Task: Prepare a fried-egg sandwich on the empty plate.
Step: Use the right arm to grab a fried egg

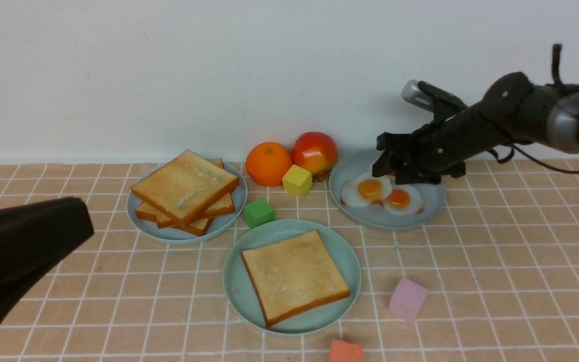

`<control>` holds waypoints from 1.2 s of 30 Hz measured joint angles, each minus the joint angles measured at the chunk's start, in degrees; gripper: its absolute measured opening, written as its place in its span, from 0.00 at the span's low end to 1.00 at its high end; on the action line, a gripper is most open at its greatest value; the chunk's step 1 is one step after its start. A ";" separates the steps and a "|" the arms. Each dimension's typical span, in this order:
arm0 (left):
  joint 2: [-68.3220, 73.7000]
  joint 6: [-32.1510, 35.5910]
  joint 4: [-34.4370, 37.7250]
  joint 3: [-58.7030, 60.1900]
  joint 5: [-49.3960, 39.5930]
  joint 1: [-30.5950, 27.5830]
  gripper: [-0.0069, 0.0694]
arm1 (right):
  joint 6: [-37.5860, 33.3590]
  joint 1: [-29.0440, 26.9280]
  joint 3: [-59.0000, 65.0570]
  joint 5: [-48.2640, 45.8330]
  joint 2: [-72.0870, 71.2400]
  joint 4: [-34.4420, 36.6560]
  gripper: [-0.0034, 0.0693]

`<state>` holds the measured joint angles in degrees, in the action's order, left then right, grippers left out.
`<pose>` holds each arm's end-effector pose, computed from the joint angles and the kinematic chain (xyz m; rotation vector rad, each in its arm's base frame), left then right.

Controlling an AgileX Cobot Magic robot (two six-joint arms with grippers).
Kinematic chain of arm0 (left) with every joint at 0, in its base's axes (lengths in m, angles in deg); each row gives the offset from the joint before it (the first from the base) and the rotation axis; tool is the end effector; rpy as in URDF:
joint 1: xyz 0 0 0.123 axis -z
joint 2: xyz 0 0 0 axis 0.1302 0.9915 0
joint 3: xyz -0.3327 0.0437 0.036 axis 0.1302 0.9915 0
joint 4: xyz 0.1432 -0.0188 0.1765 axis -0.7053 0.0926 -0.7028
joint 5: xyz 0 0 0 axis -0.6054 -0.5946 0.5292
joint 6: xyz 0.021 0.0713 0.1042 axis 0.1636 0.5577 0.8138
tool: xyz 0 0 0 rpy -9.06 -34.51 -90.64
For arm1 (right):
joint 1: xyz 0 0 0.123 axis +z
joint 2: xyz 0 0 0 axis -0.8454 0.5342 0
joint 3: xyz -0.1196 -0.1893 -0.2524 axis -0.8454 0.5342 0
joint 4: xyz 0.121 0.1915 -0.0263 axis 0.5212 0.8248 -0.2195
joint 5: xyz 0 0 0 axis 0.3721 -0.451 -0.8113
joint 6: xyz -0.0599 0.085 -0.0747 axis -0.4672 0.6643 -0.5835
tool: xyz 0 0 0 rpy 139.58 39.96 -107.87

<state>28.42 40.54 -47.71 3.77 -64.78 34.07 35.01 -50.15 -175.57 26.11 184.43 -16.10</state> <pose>0.0494 -0.0441 0.3827 0.4155 1.5981 -0.7281 0.5223 0.1210 0.2032 0.0708 2.5155 0.7031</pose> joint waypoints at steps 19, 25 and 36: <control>0.00 -0.17 0.00 0.00 0.05 0.00 0.07 | -0.24 -0.04 -2.27 2.44 3.83 0.67 0.58; 0.00 -0.17 0.00 0.00 0.05 0.00 0.07 | -2.38 -0.07 -2.38 2.56 4.15 0.80 0.48; 0.00 -0.17 0.00 0.00 0.05 0.00 0.07 | -3.02 -0.07 -2.44 2.81 4.66 1.30 0.27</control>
<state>28.42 40.37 -47.71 3.77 -64.73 34.07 31.99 -50.21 -178.01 28.92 189.08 -14.80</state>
